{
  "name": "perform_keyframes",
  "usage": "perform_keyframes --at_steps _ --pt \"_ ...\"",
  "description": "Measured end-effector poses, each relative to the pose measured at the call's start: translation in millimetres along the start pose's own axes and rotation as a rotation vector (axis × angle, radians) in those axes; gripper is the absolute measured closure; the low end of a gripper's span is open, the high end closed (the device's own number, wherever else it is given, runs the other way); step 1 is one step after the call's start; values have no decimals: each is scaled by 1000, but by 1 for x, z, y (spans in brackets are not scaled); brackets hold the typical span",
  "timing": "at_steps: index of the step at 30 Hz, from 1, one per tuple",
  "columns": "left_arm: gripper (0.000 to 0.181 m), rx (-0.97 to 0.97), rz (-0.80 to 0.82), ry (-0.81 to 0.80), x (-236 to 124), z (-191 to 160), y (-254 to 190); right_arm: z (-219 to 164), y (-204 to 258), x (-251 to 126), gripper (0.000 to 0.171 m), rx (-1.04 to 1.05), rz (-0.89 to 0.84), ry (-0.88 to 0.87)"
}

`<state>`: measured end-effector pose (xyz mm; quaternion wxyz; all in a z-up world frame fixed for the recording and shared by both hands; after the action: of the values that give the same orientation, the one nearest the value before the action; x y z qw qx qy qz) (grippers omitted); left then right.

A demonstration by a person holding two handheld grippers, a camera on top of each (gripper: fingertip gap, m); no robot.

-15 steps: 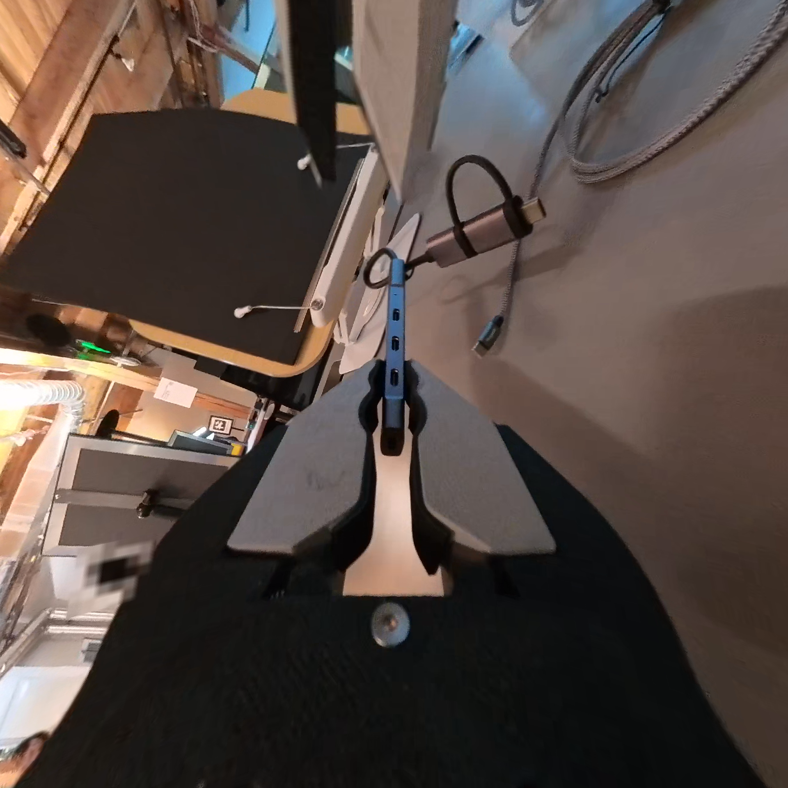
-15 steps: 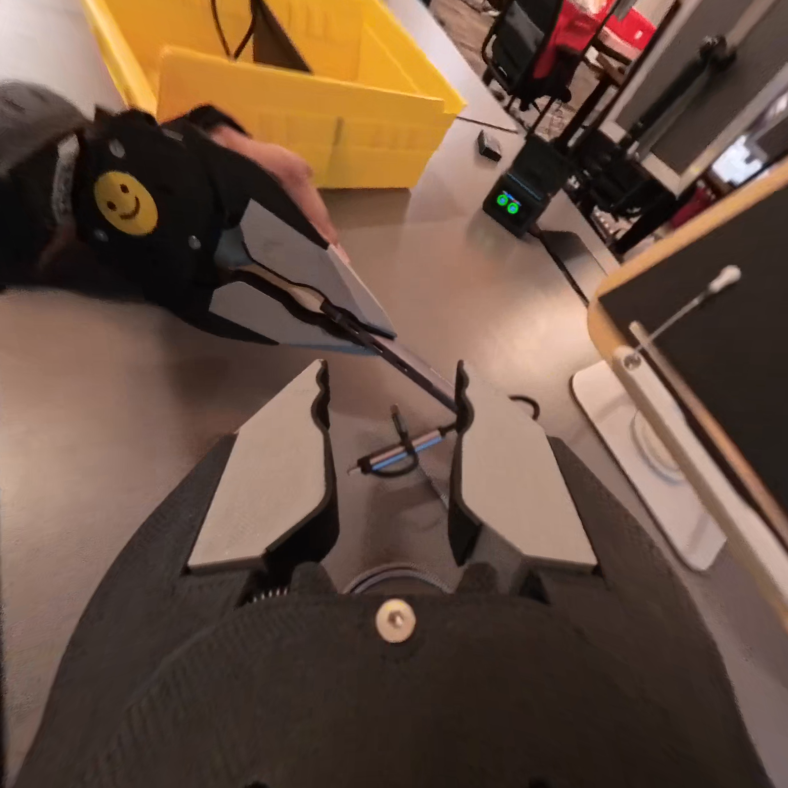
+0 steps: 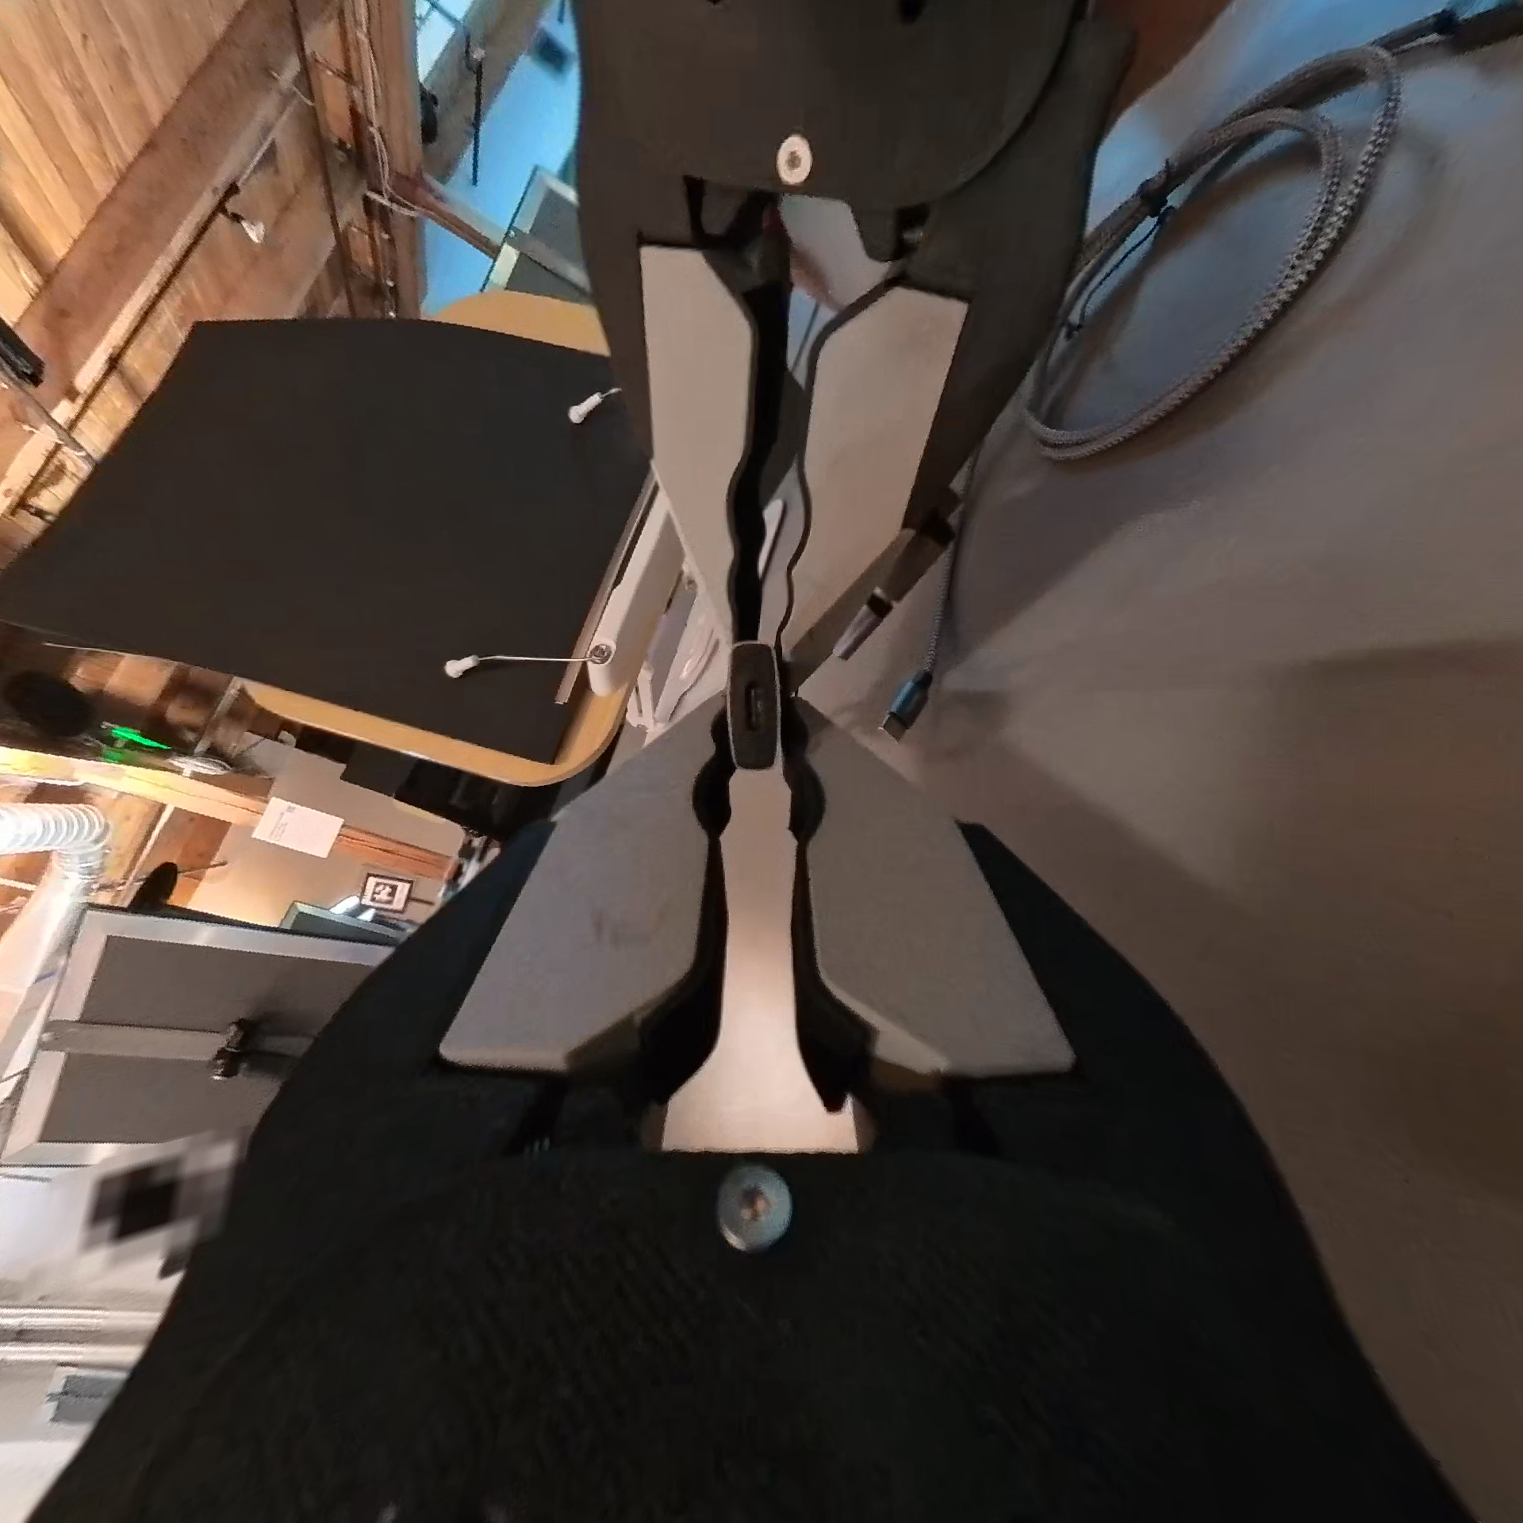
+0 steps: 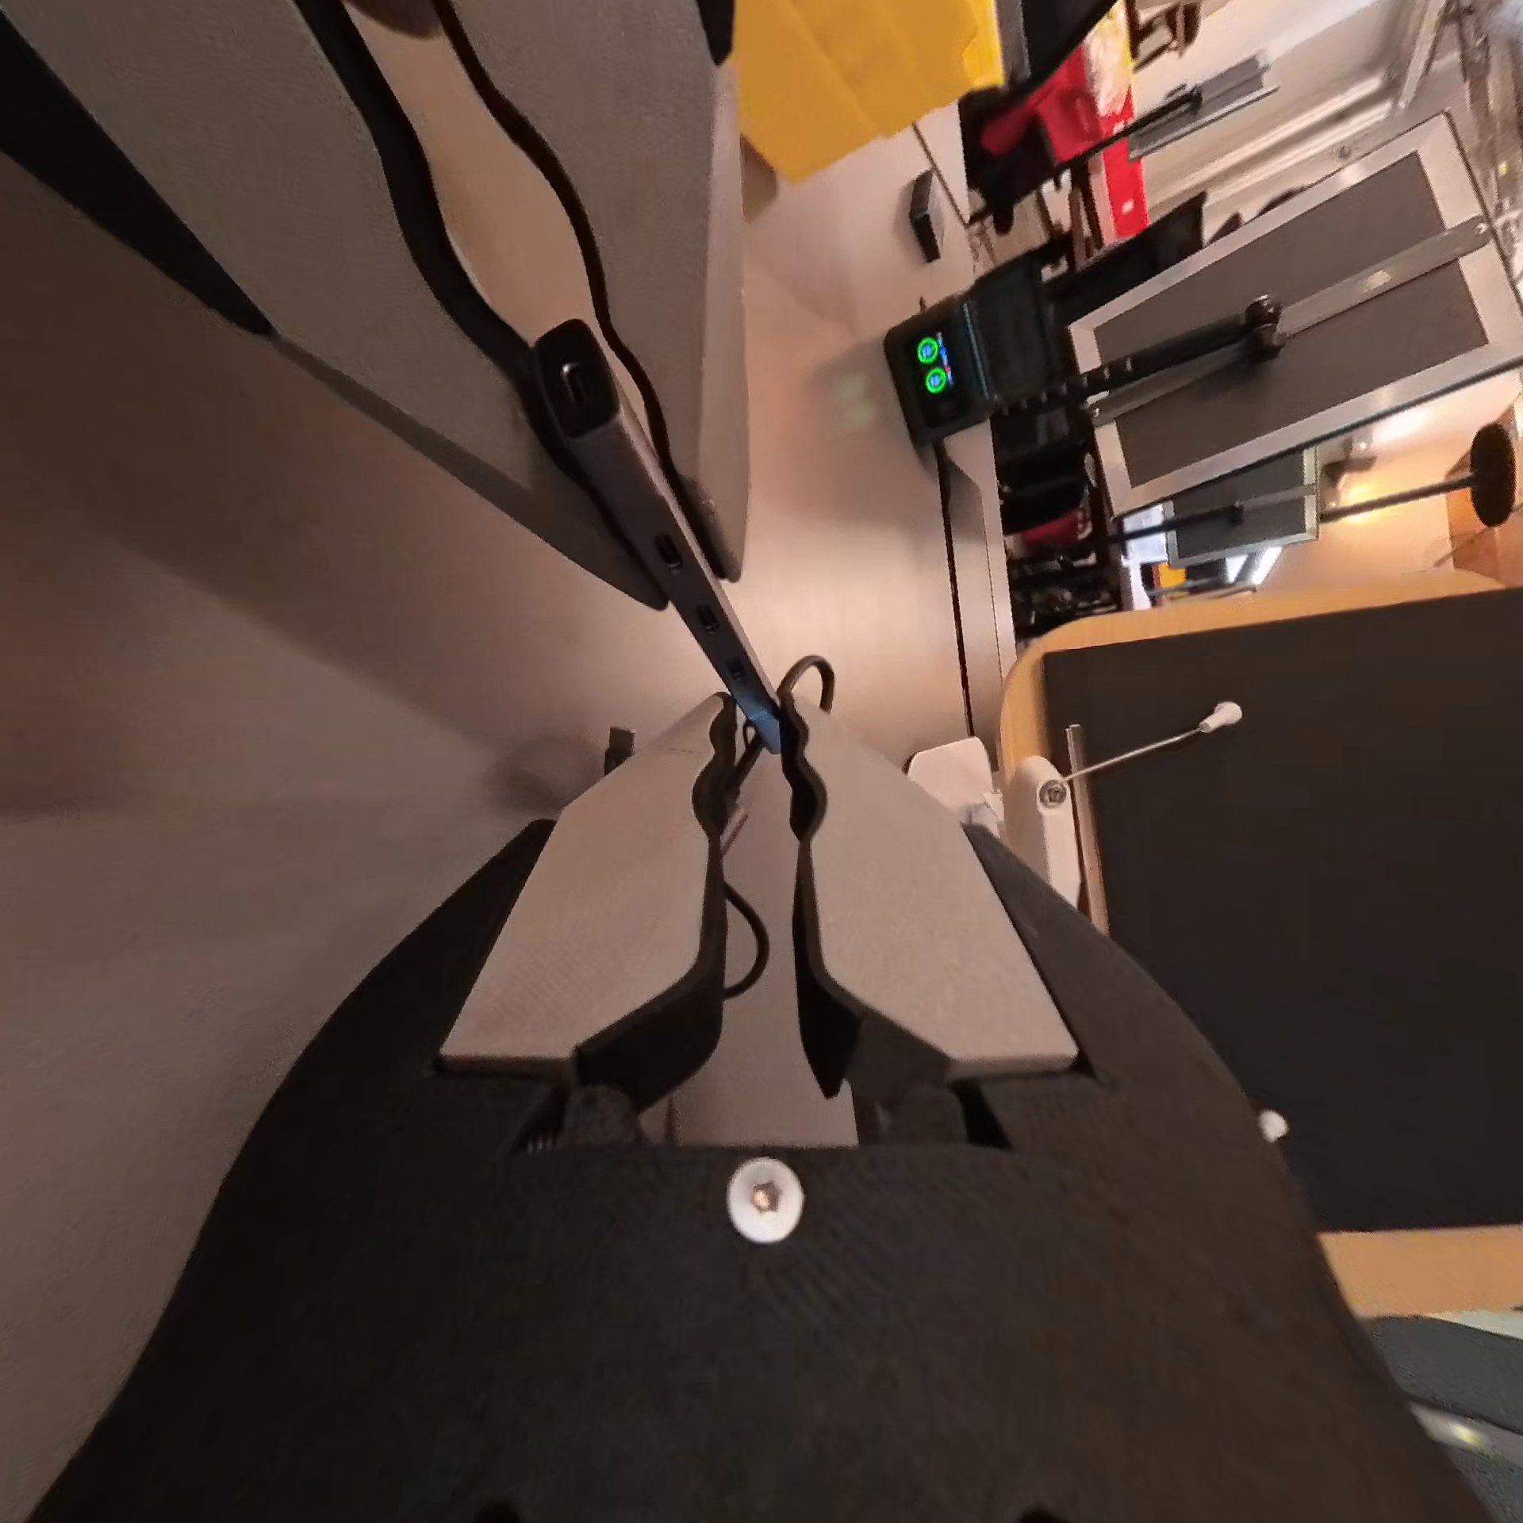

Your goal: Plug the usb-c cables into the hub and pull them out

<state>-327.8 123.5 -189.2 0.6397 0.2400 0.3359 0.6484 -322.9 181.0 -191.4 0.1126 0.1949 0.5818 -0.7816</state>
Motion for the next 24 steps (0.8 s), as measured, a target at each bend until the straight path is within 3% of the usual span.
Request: perform_keyframes --at_steps 1,8,24 --pt "174 -9 -3 -8 0 1 0 0 0 -2 164 11 -2 -20" --pt "172 6 5 -47 1 5 -4 -4 4 -9 164 6 15 -25" --pt "173 183 24 61 13 -7 -22 1 22 -4 164 -148 23 140"
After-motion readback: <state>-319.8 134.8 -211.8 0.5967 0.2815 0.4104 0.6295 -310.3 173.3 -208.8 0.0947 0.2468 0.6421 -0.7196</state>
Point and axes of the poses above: each gripper's, where its closed fingertips meet, x out along the fingers, z out of its top, y = z × x across the jaws, the point moved 3 cm from there along -x, back along the fingers, and after that the axes turned 10 degrees about -x, right-handed, at the moved point
